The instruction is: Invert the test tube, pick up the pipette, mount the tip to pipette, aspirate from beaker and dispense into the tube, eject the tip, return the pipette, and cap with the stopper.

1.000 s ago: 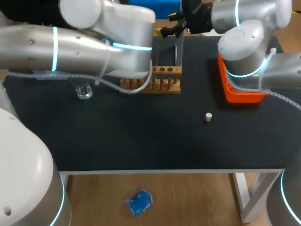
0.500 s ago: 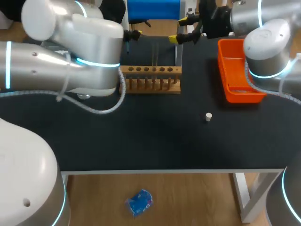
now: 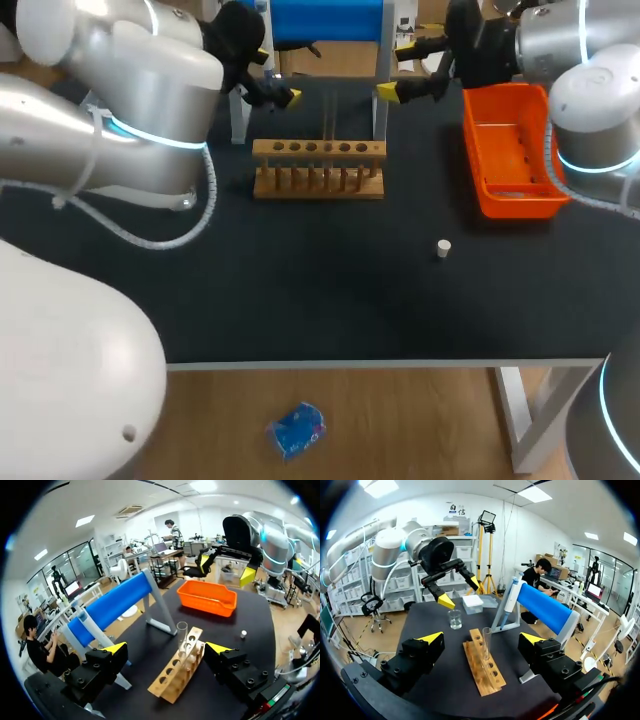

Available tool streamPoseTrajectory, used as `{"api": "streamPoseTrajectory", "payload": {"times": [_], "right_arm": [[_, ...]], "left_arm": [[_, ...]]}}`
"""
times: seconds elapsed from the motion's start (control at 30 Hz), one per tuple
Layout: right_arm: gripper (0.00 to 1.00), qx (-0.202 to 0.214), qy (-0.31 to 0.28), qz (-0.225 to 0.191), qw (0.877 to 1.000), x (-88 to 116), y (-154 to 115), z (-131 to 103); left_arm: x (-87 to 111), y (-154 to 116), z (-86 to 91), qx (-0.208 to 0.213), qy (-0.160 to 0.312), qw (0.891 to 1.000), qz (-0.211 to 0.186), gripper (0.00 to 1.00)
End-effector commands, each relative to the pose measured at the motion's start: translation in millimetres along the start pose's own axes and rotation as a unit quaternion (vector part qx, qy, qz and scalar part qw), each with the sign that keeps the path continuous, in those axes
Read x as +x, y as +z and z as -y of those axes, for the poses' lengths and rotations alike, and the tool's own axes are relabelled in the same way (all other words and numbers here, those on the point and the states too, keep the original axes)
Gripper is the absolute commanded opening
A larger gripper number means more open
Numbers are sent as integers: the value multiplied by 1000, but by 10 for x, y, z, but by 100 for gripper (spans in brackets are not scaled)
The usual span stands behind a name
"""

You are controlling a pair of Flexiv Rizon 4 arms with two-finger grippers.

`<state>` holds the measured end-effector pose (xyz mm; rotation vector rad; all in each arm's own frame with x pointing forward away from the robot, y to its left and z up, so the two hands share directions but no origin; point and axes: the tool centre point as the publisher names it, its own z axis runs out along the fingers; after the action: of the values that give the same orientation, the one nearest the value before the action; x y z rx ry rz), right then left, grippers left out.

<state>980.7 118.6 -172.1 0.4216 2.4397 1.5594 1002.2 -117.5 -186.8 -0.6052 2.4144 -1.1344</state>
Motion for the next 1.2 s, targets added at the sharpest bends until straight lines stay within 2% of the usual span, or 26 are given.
{"api": "streamPoseTrajectory", "payload": {"times": [0.03,0.27,0.37,0.47,0.53,0.6,0.77,0.93,1.2], "right_arm": [[100,0,0,-1,1000,-6,-7,1],[100,-4,5,-4,1000,8,-37,45],[100,-22,15,-9,1000,58,-168,174],[100,-34,17,-5,999,108,-314,295],[100,-52,18,0,998,138,-409,347],[100,-62,15,2,998,181,-480,381],[100,-75,11,12,997,302,-622,450],[100,-83,7,14,996,458,-731,541],[100,-94,-1,-10,996,739,-887,782]], "left_arm": [[-39,-37,31,-17,0,990,-141,100],[-39,-37,31,-17,0,990,-141,100],[-18,-11,5,3,8,982,-187,100],[9,33,5,6,23,976,-215,100],[14,65,17,7,33,975,-219,100],[14,96,30,15,37,970,-238,100],[37,189,46,10,40,966,-257,100],[72,254,42,9,38,965,-260,100],[76,326,38,20,26,971,-237,100]]}}
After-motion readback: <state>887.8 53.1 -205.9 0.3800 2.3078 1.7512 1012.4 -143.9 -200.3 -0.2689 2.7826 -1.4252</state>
